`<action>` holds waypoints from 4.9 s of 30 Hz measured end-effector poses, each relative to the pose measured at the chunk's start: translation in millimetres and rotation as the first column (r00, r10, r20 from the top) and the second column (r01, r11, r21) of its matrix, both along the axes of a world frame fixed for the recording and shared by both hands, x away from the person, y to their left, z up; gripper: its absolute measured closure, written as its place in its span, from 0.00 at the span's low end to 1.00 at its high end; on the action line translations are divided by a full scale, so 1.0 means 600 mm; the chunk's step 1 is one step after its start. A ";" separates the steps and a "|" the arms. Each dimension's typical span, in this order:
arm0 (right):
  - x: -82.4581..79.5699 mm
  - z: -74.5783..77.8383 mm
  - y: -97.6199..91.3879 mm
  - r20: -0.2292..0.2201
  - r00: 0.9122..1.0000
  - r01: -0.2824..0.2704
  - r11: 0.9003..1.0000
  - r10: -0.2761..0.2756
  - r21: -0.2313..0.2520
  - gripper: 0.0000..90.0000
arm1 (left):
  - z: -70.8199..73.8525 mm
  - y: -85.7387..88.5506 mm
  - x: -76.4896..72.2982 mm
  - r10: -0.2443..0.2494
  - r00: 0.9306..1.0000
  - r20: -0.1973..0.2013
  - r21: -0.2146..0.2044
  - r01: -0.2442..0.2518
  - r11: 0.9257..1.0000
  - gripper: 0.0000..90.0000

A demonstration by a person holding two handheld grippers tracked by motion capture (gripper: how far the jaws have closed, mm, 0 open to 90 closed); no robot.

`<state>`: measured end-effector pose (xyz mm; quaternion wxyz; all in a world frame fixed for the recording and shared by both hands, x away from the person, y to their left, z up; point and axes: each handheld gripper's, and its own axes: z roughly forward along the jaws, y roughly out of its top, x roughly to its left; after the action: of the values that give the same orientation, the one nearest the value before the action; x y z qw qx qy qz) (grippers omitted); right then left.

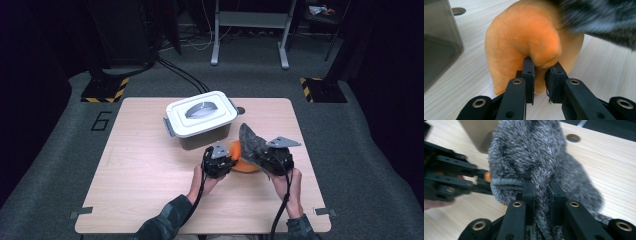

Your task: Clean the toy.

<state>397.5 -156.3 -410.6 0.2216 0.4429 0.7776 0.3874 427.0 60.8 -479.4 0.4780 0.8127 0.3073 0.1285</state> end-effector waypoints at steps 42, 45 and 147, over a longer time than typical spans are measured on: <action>0.017 -0.039 -0.079 -0.050 0.990 0.135 0.990 -0.133 0.035 0.87 | 0.000 0.005 0.006 -0.013 1.000 -0.013 0.002 0.013 1.000 0.87; 0.010 -0.028 -0.052 -0.047 0.995 0.085 0.996 -0.083 0.035 0.87 | 0.000 0.005 0.007 -0.017 1.000 -0.011 0.005 0.017 1.000 0.87; 0.016 -0.024 -0.007 -0.008 0.999 0.053 0.998 -0.053 -0.033 0.87 | -0.007 0.005 0.006 0.004 1.000 -0.028 -0.011 -0.005 1.000 0.92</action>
<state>407.2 -160.6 -425.2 0.2355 0.4613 0.7729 0.3665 430.5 63.6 -483.8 0.4778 0.8111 0.3165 0.1166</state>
